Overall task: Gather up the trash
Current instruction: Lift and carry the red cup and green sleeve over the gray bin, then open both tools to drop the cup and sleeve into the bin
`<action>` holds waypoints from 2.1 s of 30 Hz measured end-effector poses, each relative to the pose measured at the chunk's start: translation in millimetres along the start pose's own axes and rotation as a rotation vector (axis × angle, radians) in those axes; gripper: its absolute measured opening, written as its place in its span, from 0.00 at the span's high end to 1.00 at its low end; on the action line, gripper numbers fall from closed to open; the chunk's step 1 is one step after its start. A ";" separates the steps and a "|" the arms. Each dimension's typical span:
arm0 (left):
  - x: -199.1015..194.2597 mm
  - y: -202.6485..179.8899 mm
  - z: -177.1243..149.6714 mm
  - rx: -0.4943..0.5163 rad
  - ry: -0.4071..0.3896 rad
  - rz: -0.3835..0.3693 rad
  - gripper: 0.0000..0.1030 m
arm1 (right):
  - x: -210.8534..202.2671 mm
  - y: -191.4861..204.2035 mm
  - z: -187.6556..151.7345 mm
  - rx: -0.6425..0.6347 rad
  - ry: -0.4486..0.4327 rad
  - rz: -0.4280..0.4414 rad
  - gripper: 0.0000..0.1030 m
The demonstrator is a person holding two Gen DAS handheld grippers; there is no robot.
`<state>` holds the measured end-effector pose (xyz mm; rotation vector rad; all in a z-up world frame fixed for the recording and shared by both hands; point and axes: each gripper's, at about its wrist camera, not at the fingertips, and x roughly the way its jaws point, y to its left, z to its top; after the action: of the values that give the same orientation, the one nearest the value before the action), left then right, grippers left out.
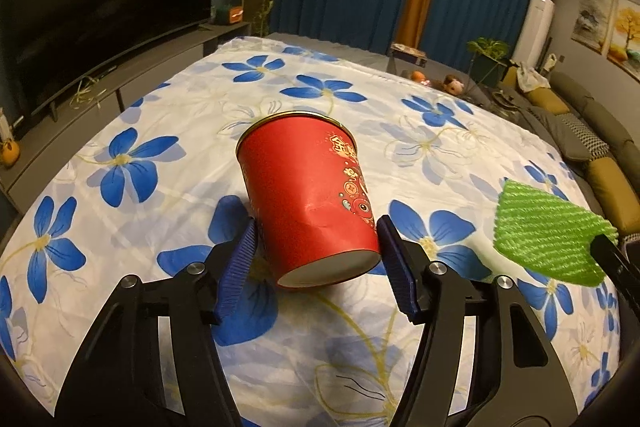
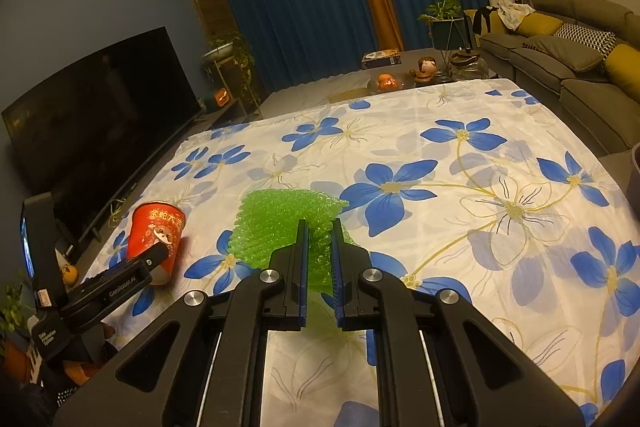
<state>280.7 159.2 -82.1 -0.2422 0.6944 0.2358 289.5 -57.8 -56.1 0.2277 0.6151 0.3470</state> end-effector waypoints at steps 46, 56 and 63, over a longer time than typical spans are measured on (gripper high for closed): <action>-140.6 -287.3 -76.7 0.424 -0.109 -0.579 0.42 | -217.0 -174.5 -7.8 0.095 -0.257 -0.358 0.89; -127.4 -363.6 -96.9 0.511 -0.056 -0.719 0.42 | -243.9 -229.1 -15.4 0.153 -0.305 -0.577 0.89; -114.2 -404.5 -115.0 0.555 -0.010 -0.775 0.41 | -244.8 -255.6 -20.5 0.167 -0.302 -0.671 0.87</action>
<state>245.2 -272.6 -35.7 0.0345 0.5860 -0.6898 154.4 -384.0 -23.5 0.2148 0.3897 -0.3829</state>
